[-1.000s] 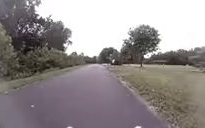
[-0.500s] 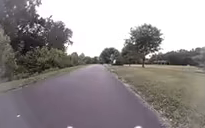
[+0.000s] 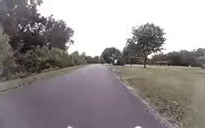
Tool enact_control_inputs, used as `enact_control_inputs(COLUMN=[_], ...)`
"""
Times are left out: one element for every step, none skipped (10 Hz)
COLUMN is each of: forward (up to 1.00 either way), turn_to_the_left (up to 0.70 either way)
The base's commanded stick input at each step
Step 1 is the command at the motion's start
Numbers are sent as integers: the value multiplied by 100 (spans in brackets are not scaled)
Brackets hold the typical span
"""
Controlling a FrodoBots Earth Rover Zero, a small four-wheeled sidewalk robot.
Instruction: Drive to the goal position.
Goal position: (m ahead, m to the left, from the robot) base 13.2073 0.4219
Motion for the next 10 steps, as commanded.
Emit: enact_control_inputs(forward=[70, 70, 70, 70, 70, 70, 70, 70, 70, 70], turn_to_the_left=[0, 0, 0, 0, 0, 0, 0, 0, 0, 0])
